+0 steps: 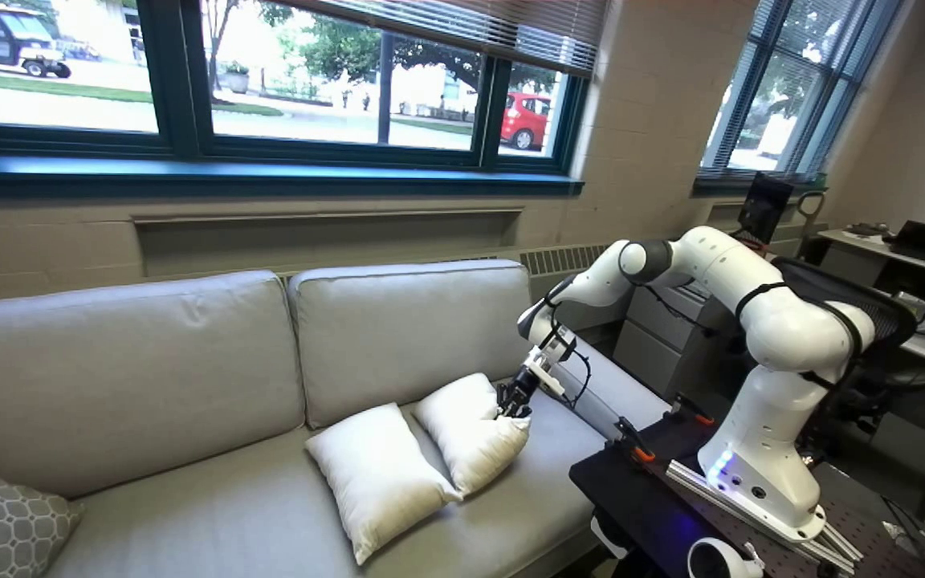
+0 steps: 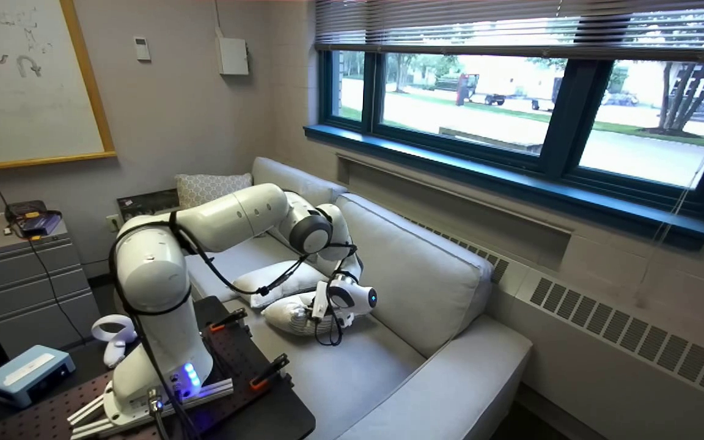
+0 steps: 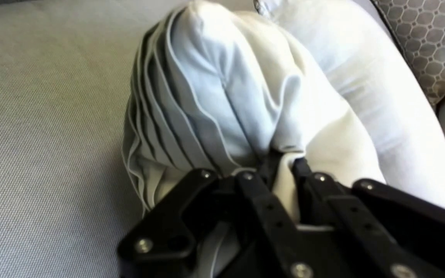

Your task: Put the pillows upright against the armrest of the couch

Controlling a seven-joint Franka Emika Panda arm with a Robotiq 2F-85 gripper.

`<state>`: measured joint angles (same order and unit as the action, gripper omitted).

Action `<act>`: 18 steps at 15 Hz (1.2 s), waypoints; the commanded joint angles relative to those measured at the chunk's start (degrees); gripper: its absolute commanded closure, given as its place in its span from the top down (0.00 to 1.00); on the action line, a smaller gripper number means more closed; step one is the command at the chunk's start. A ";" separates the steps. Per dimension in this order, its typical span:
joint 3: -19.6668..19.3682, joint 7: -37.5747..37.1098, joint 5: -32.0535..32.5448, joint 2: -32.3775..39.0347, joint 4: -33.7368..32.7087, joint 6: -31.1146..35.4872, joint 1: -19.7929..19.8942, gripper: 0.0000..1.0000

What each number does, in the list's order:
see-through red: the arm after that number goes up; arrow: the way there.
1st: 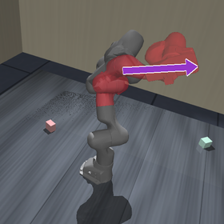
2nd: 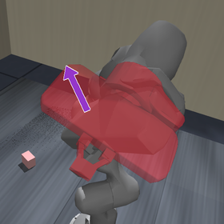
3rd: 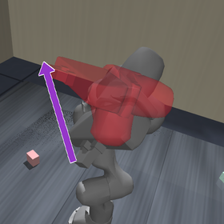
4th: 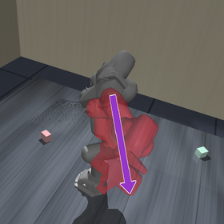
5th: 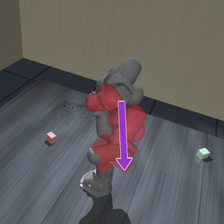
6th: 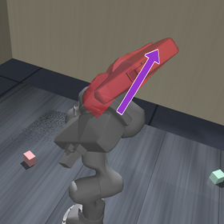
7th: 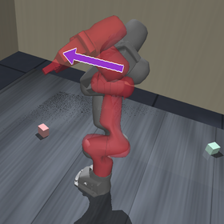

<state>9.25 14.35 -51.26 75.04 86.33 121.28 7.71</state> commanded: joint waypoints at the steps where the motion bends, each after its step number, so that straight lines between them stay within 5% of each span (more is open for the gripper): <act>1: 2.48 6.07 -8.80 -9.56 14.13 13.75 0.91 0.02; 5: 6.64 20.34 -25.25 -17.65 27.24 28.43 2.72 0.02; 11: 20.66 48.73 -55.09 -29.48 40.40 45.97 14.16 0.02; 13: 20.57 55.72 -64.84 -35.77 43.62 46.07 15.37 0.02; 18: 13.36 71.66 -88.77 -51.05 52.28 43.31 15.81 0.02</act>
<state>26.38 78.84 -128.87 35.23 130.99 167.41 23.56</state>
